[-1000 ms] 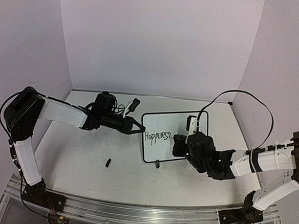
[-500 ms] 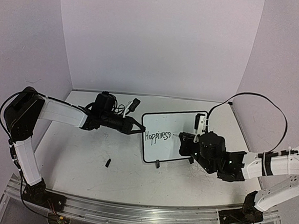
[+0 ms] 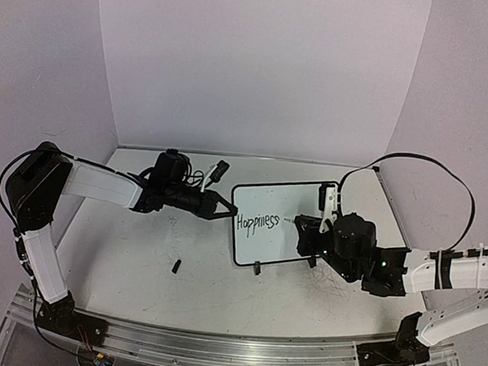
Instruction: Write a sentence on the whiteboard
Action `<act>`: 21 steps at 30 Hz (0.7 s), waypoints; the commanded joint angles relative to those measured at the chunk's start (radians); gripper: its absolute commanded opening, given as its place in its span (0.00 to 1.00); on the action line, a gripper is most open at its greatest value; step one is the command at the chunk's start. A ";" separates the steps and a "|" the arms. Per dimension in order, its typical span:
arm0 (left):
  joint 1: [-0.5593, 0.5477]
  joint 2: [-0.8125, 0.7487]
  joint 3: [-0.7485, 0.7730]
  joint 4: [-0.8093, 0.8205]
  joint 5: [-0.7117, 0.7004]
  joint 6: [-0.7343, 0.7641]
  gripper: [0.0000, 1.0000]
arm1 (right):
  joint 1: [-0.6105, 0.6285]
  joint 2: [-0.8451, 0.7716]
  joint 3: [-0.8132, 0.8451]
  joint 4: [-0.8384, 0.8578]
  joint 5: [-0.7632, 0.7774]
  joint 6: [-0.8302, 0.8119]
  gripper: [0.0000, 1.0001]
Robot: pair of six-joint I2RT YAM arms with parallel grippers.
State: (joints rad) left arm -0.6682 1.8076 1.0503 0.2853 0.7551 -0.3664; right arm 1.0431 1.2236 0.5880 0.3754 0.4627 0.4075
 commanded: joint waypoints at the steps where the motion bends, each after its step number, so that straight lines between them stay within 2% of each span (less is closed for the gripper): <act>1: -0.005 -0.039 -0.004 -0.028 0.010 -0.011 0.00 | -0.007 -0.007 0.019 -0.004 -0.002 -0.035 0.01; 15: -0.005 -0.047 -0.004 -0.032 0.005 -0.008 0.00 | -0.014 0.078 0.092 -0.038 -0.058 -0.088 0.00; 21: -0.005 -0.045 -0.004 -0.034 0.003 -0.006 0.00 | -0.015 0.131 0.115 -0.057 -0.005 -0.054 0.00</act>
State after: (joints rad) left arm -0.6689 1.8053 1.0502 0.2792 0.7511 -0.3658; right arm 1.0317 1.3382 0.6660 0.3326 0.4141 0.3376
